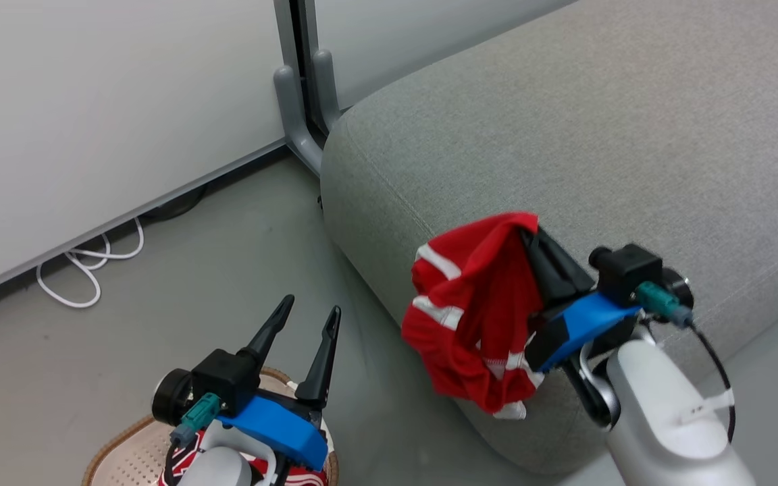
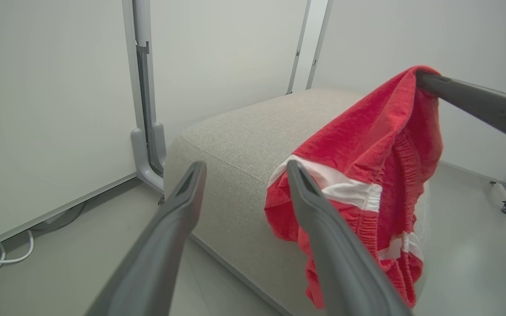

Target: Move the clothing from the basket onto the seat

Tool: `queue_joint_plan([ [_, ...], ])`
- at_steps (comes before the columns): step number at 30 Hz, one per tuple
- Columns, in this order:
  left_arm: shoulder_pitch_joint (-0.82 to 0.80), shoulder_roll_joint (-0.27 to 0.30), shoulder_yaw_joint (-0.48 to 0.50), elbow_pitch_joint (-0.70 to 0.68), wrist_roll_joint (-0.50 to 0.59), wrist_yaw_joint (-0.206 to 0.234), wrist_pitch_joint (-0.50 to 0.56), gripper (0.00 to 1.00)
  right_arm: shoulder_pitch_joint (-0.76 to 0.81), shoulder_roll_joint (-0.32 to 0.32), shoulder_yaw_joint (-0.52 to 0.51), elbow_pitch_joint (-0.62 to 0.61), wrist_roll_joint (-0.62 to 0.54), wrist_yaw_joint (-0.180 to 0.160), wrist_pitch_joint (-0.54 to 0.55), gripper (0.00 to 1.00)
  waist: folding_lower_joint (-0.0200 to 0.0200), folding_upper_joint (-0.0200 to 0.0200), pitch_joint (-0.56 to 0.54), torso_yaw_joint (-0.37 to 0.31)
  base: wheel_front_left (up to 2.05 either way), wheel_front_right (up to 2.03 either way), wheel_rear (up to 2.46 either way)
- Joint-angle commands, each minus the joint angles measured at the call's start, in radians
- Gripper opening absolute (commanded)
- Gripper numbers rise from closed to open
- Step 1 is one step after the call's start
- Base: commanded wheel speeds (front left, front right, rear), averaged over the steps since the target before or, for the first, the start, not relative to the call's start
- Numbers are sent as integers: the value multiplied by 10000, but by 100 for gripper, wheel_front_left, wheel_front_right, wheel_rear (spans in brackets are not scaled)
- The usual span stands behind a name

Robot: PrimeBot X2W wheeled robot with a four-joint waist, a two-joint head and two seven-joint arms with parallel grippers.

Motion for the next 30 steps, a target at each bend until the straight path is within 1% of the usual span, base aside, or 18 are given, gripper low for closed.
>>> queue_joint_plan([
  [1, -238, 99, 75, -93, 101, -17, -26, 100, -502, -21, -200, -112, -27, 1, 69, 0, 0, 0, 346, 57, 0, 0, 0],
  [4, -449, 240, 76, -232, 205, -17, -26, 100, -1290, -20, -637, -211, -205, 1, 345, 0, 0, 0, 881, 149, 0, 0, 0],
  [8, -852, 509, -4, -434, 367, -17, -26, 100, -2518, -99, -1616, -402, -382, 1, 671, 0, 0, 0, 1802, 320, 0, 0, 0],
  [13, -1471, 931, -167, -720, 548, -17, -26, 100, -4089, -575, -3041, -618, -316, 1, 968, 0, 0, 0, 2969, 532, 0, 0, 0],
  [19, -2327, 1404, -297, -1171, 724, -17, -26, 100, -5592, -1442, -4815, -572, -392, 1, 1353, 0, 0, 0, 4315, 833, 0, 0, 0],
  [24, -2952, 1680, -477, -1508, 869, -17, -26, 100, -6067, -1819, -5989, -145, -562, 1, 1261, 0, 0, 0, 5193, 1053, 0, 0, 0],
  [27, -3204, 1798, -576, -1647, 949, -17, -26, 100, -5928, -2027, -6385, 298, -780, 1, 1146, 0, 0, 0, 5554, 1164, 0, 0, 0],
  [30, -3439, 1914, -648, -1732, 998, -17, -26, 100, -5817, -1987, -6692, 833, -952, 1, 1000, 0, 0, 0, 5865, 1198, 0, 0, 0],
])
